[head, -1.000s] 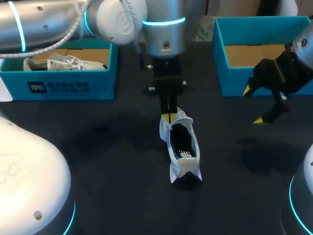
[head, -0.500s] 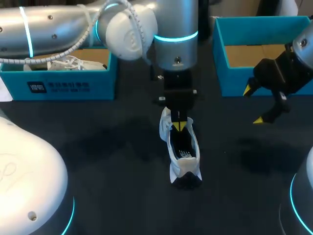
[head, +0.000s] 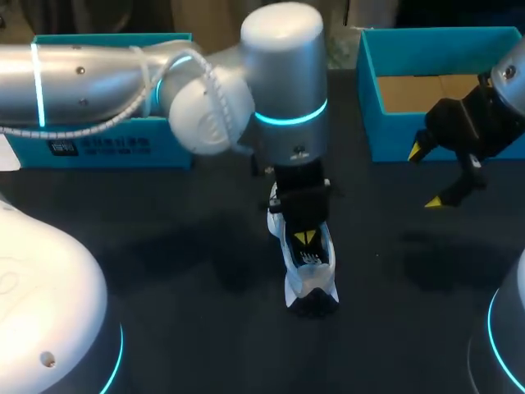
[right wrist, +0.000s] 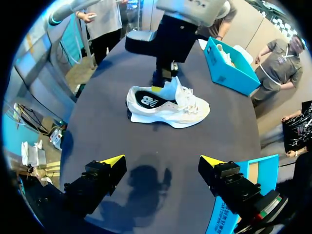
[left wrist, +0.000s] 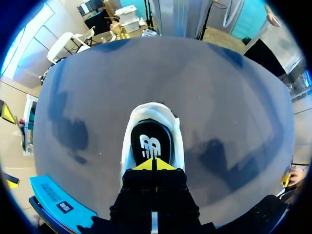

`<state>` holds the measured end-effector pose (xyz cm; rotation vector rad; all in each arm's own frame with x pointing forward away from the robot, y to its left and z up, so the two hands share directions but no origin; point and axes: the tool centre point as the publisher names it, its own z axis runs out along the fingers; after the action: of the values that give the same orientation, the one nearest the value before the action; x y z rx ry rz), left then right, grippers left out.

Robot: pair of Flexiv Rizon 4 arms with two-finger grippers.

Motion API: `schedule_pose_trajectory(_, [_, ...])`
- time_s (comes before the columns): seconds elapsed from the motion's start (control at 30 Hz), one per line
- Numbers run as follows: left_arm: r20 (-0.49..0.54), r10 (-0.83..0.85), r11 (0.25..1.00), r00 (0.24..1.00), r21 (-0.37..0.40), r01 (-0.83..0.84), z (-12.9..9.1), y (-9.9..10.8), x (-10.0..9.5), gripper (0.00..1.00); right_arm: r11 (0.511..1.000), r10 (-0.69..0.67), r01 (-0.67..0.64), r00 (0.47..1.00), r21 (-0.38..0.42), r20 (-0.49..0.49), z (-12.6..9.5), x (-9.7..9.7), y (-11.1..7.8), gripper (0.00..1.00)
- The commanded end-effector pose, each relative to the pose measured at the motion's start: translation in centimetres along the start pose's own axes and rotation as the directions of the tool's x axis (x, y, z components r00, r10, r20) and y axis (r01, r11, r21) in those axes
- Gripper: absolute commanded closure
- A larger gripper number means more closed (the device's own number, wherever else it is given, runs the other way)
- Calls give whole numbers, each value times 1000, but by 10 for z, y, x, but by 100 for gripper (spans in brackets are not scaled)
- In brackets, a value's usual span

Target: Take the shoe out of the shoebox, open the shoe tongue, remove and reinsert the insole, then place the shoe into the shoebox

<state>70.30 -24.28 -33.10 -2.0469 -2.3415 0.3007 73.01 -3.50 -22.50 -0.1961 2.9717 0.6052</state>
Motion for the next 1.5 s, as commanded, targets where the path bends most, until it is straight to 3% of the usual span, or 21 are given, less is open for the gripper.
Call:
schedule_pose_trajectory(0.03, [29,-5,998,1000,-58,7,17,0,6,100,1000,1,-1,1000,3,0,1,0,0,0])
schedule_pose_trajectory(0.57, [71,-31,989,997,-139,41,57,8,10,100,1000,1,-1,1000,3,0,1,0,0,0])
schedule_pose_trajectory(0.67, [65,-30,988,997,-149,39,57,7,11,100,1000,1,-1,1000,3,0,1,0,0,0])
schedule_pose_trajectory(0.8, [84,-3,984,996,-178,18,41,3,9,100,1000,1,-1,1000,3,0,1,0,0,0])
schedule_pose_trajectory(1.0, [107,11,991,994,-133,3,33,-8,0,100,1000,1,-1,1000,3,0,1,0,0,0])
schedule_pose_trajectory(1.5, [107,-13,998,994,-63,19,74,-18,-1,100,1000,1,-1,1000,3,0,1,0,0,0])
